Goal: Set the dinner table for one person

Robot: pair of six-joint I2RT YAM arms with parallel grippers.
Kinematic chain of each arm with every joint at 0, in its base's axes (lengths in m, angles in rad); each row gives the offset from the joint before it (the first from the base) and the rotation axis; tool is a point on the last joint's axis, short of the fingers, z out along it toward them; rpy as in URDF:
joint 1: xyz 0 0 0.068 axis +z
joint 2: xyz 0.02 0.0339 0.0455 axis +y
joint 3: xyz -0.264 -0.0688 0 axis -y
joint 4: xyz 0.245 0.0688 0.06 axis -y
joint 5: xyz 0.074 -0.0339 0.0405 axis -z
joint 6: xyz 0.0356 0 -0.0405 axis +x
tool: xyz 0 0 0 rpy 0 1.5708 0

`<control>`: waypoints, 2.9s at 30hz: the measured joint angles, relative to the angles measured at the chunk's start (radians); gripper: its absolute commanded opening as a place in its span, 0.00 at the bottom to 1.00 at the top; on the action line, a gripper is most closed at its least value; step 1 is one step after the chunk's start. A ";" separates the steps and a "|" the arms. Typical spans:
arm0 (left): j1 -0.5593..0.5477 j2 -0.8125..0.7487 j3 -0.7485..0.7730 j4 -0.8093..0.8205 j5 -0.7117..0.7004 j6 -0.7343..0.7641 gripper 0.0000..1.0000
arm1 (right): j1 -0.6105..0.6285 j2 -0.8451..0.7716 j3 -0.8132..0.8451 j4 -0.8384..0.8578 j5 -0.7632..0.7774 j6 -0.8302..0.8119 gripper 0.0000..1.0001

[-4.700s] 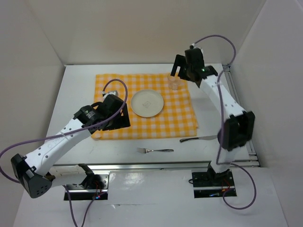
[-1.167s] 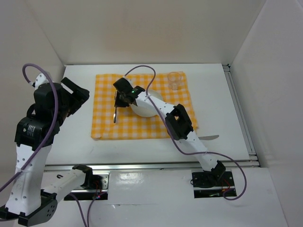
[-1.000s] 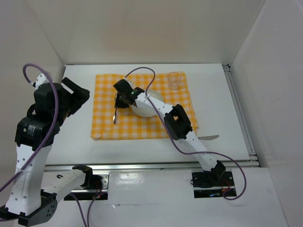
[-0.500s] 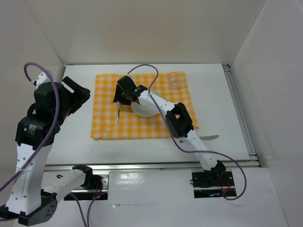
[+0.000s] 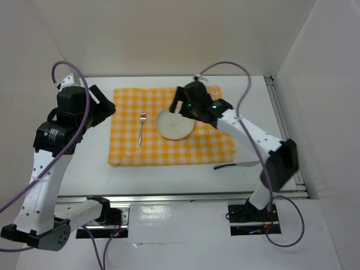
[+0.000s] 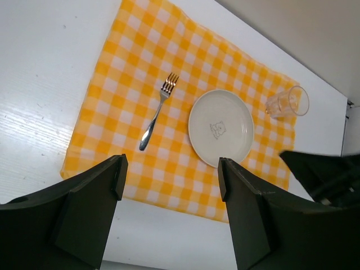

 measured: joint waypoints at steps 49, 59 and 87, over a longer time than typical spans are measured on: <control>0.000 0.076 -0.055 0.068 0.111 0.064 0.83 | -0.579 -0.318 -0.901 -0.144 -0.061 0.271 0.42; 0.000 0.081 -0.055 0.068 0.110 0.064 0.83 | -0.568 -0.314 -0.890 -0.171 -0.008 0.291 0.54; 0.000 0.085 -0.064 0.070 0.111 0.064 0.83 | -0.483 -0.315 -0.850 -0.295 0.112 0.317 0.68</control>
